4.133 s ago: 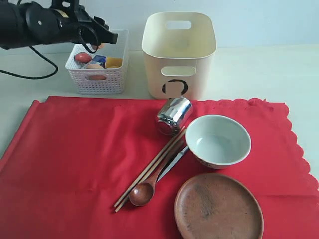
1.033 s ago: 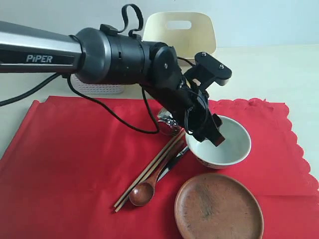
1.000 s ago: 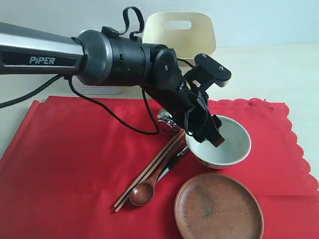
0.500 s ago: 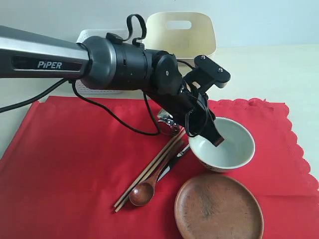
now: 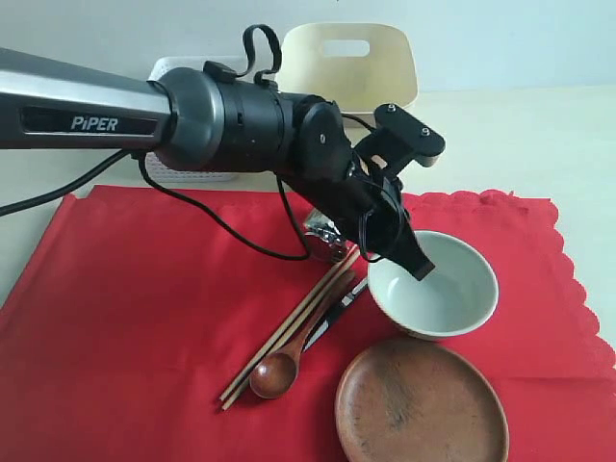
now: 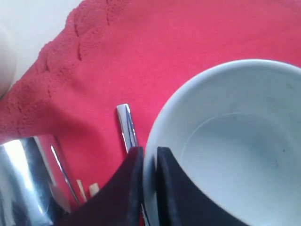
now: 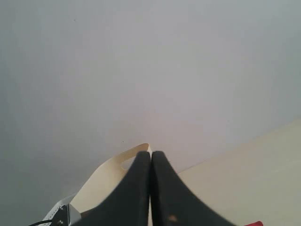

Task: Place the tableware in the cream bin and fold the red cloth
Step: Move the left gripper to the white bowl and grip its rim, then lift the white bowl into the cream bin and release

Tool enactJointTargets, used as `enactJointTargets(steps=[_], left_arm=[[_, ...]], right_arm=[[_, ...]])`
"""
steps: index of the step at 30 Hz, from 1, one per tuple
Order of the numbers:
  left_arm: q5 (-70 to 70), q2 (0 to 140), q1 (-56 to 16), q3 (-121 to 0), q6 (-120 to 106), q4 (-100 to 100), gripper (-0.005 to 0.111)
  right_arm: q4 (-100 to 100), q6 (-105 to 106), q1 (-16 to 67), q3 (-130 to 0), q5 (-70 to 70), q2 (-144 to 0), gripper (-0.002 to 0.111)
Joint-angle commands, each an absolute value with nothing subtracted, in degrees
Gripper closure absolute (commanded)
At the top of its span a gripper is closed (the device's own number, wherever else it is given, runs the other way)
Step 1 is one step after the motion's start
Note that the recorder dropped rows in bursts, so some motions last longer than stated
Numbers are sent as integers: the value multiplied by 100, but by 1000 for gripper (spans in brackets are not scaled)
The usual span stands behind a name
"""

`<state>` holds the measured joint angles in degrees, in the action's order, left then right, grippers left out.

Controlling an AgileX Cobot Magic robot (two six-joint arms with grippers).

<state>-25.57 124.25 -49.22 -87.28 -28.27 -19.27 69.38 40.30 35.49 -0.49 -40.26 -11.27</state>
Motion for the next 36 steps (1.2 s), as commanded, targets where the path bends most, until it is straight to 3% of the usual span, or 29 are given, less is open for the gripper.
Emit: enactJointTargets(steps=[1, 28, 31, 36], left_arm=[[-2696, 12448, -4935, -8730, -2794, -1926, 107], [-2532, 12061, -4923, -8730, -2817, -2165, 107], [-2276, 12307, -4923, -8730, -2829, -2124, 95], [-2100, 12466, -4923, -8730, -2814, -1930, 57]], right_arm=[[6884, 4047, 3534, -31, -4045, -1113, 108], [6884, 4047, 3534, -31, -4045, -1113, 108], [6884, 4047, 3534, -31, -4045, -1113, 108], [6884, 4047, 3534, -31, -4045, -1113, 108]])
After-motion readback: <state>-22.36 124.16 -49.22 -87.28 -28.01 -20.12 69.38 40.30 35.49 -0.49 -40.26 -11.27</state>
